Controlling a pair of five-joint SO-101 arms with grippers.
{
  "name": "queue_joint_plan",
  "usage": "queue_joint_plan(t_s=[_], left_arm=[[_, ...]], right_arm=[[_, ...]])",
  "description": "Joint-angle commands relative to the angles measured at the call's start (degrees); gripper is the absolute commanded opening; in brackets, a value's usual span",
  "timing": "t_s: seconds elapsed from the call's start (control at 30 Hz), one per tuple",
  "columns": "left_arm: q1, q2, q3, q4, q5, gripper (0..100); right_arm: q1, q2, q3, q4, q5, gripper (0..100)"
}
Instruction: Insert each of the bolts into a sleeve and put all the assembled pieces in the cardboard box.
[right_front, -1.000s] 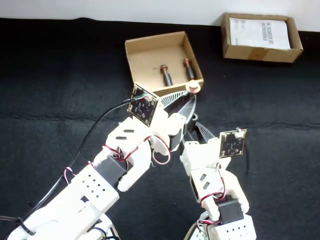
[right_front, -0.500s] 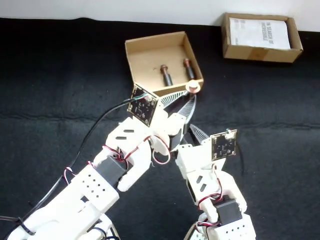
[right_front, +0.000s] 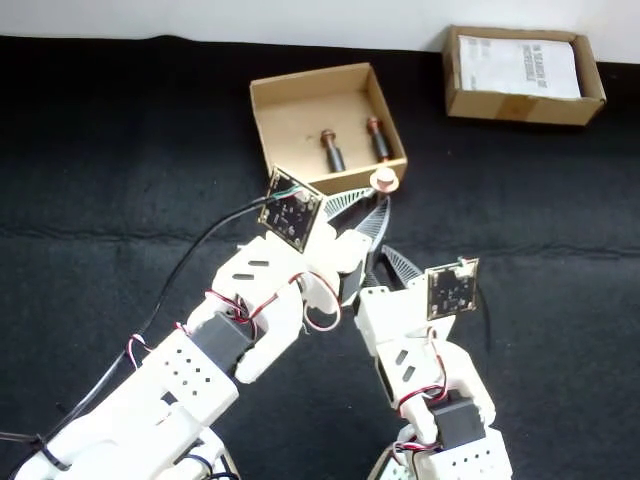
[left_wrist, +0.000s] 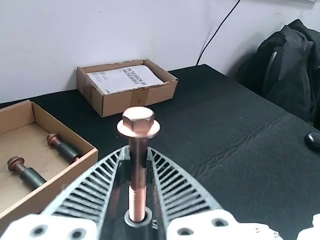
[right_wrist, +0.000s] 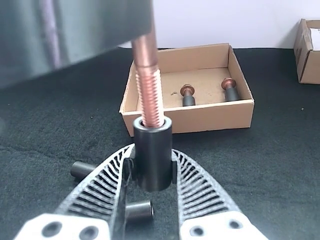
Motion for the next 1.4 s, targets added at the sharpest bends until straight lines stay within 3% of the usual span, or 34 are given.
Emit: queue_joint_plan(t_s=[0.0,0.23,0.6,0.8,1.2,1.37], left_arm=[[1.45,-0.4,-0.31,1.41,0.18,1],[4.26,-0.31,-0.22,9.32,0.26,1],[3.91,-0.31,4.53,10.02,-0.09,2],[-0.22,-0.31,3.65,12.22,1.23,19],[-1.63,-0.75,-12.35,39.82,3.43,20],[-0.22,-7.52,-18.15,49.93,3.34,20]], right_arm=[[0.75,-1.1,6.02,-1.27,0.7,0.7],[0.75,-1.1,5.05,-1.27,0.79,0.7],[0.75,-1.19,5.05,-1.27,0.79,0.7],[0.75,-1.19,5.05,-1.27,0.79,0.6],[0.84,-0.75,3.74,-1.27,0.79,0.6],[2.15,-0.66,4.35,-1.27,0.7,0.6]])
